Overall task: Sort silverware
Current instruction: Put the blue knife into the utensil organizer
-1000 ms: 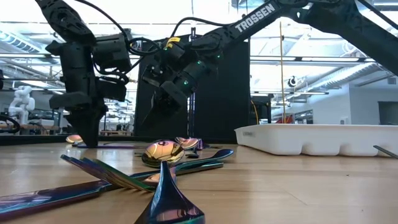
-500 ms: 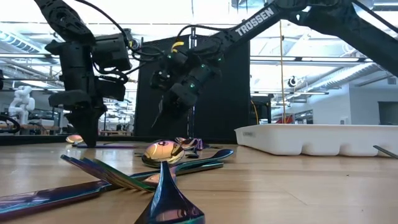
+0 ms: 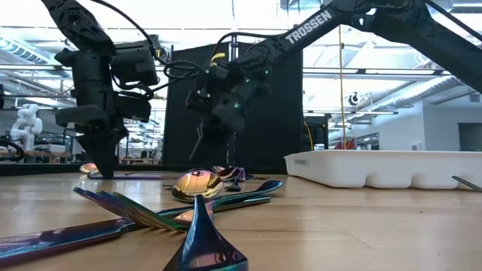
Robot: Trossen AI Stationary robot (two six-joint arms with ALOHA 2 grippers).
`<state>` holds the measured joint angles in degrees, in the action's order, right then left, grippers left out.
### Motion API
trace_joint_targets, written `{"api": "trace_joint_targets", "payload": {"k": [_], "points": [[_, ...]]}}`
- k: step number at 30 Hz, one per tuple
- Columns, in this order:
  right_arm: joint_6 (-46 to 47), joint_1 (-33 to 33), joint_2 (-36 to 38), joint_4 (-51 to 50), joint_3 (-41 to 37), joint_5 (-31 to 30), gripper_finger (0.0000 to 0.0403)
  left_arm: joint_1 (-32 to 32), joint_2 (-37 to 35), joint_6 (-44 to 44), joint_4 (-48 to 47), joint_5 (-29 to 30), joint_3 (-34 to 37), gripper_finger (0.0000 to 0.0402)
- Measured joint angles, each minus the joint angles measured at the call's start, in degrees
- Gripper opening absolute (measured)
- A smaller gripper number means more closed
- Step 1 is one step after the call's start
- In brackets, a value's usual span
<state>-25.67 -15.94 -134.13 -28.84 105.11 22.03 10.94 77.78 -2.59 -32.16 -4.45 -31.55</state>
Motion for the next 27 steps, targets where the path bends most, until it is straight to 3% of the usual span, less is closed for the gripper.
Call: {"api": "trace_joint_targets", "payload": {"k": [7,13,18,24,27], "points": [[0.8,-0.4,0.1,-2.7,0.0,-2.4,0.0000,0.0,-0.2,0.2,-1.1,0.0,-1.5,0.0001],[1.2,-0.6,4.3,-5.2,-0.1,-2.6,0.0000,-0.2,-3.3,1.3,-2.1,-0.6,-2.7,0.0001],[1.4,-1.3,8.8,-4.9,-2.2,-3.3,0.0000,-0.3,-10.1,1.6,-2.1,0.6,-2.7,0.0000],[5.2,-1.7,15.1,-3.3,-10.0,-12.7,0.0000,-0.5,-20.7,1.0,0.1,2.9,-2.7,0.0000],[7.3,-1.7,19.2,-0.7,-16.1,-13.3,0.0000,-0.5,-25.1,-0.7,0.1,4.4,-2.8,0.0000]]}}
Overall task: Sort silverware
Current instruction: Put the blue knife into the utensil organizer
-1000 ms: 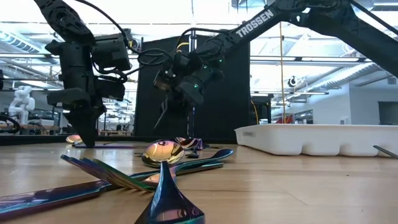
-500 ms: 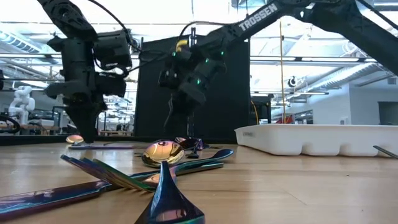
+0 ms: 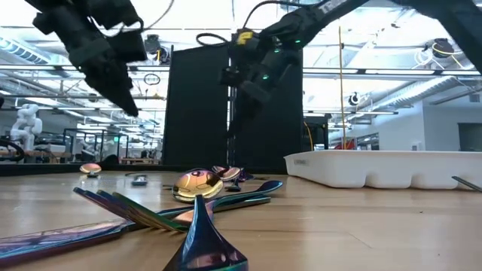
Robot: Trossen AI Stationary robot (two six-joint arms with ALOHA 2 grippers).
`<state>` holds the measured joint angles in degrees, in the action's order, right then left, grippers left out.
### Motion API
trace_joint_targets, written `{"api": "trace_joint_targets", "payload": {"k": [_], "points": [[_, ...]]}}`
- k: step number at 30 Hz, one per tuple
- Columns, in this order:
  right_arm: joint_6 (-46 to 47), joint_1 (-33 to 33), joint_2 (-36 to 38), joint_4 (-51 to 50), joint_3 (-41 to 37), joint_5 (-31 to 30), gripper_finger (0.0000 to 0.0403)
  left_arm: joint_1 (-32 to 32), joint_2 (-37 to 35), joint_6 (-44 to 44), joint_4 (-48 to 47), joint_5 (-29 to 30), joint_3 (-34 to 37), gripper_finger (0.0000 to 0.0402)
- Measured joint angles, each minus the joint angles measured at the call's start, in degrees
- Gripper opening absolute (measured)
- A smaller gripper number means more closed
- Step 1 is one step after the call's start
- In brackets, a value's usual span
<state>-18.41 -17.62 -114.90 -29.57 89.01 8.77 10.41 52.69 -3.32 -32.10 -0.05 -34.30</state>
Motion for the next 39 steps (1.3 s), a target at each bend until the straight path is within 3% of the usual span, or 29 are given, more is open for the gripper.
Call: {"api": "trace_joint_targets", "payload": {"k": [6,13,17,22,27,39], "points": [[4.4,1.8,7.9,15.1,-15.4,2.6,0.0000,-0.1,-1.1,-1.5,-0.1,0.2,1.6,0.0000],[10.3,6.1,8.4,34.0,-23.4,12.6,0.0000,-0.1,5.4,11.8,6.8,4.0,1.9,0.0032],[10.4,8.0,8.3,34.7,-23.4,12.3,0.0000,-0.1,10.8,17.4,11.6,3.6,1.8,0.0075],[10.4,8.9,8.3,33.6,-23.4,12.2,0.0000,-0.2,17.9,27.5,10.7,3.2,0.7,0.0124],[10.3,9.0,8.2,29.1,-23.4,12.1,0.0000,-1.2,22.6,42.4,10.0,1.9,-0.9,0.0129],[10.3,8.9,8.2,25.0,-23.4,12.1,0.0000,-1.1,32.4,45.8,4.7,-2.8,-7.6,0.0129]]}}
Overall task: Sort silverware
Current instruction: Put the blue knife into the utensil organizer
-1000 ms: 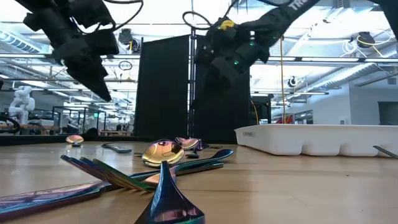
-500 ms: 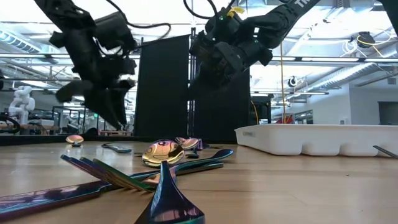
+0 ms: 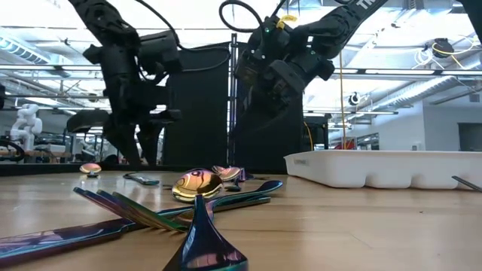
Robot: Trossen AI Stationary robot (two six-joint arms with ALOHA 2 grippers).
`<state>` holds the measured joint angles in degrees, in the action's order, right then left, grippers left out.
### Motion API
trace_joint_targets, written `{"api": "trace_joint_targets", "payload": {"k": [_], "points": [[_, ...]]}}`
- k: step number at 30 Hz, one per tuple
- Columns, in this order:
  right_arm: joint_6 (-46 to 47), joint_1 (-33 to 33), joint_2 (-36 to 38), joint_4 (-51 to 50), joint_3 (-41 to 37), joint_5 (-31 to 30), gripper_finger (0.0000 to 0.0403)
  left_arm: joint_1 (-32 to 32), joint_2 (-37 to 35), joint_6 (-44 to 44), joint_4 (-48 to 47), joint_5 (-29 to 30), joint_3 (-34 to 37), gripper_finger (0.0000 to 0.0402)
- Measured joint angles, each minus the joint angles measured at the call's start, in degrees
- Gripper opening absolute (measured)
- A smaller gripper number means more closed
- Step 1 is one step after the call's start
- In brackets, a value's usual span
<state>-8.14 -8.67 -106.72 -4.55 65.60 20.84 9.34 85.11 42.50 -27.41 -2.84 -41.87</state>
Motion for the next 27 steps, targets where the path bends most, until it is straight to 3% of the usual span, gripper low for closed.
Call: {"api": "trace_joint_targets", "payload": {"k": [8,27], "points": [[0.0,0.0,0.0,-1.2,0.0,0.0,0.0000,0.0,1.8,0.3,-4.3,-3.4,-1.6,0.0129],[-0.2,0.0,0.0,-1.0,0.0,0.0,0.0000,0.0,1.9,0.4,-3.8,-2.9,-1.6,0.0129]]}}
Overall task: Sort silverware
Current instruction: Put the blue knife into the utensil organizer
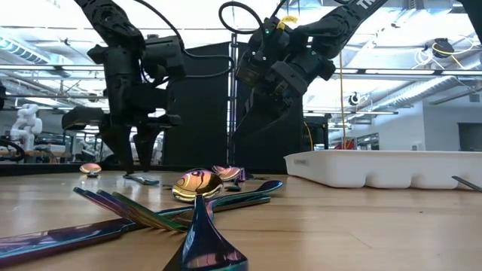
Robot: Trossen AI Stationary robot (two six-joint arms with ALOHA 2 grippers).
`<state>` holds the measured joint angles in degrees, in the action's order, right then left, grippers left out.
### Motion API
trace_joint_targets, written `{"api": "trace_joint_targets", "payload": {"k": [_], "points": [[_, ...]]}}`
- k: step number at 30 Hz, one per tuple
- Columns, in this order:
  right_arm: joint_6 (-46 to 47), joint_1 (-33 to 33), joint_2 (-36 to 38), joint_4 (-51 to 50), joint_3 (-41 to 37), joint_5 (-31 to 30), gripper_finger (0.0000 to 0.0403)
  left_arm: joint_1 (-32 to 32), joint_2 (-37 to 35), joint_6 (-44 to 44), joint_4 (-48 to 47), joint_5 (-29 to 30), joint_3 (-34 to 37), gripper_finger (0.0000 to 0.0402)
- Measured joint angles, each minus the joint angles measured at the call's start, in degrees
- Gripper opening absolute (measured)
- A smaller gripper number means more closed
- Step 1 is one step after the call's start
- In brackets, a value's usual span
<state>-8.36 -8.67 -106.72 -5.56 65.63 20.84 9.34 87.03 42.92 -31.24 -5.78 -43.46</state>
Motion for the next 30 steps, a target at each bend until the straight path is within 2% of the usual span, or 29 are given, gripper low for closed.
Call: {"api": "trace_joint_targets", "payload": {"k": [9,18,30], "points": [[0.2,0.0,0.0,-0.1,0.0,0.0,0.0000,0.0,4.0,0.0,0.8,0.0,-0.2,0.0129],[0.2,0.0,0.0,-0.2,0.0,0.0,0.0000,0.0,2.9,-0.5,0.7,1.1,0.0,0.0126],[0.2,0.0,0.0,-0.3,0.0,0.0,0.0000,0.0,2.8,-0.4,-0.7,1.4,0.0,0.0032]]}}
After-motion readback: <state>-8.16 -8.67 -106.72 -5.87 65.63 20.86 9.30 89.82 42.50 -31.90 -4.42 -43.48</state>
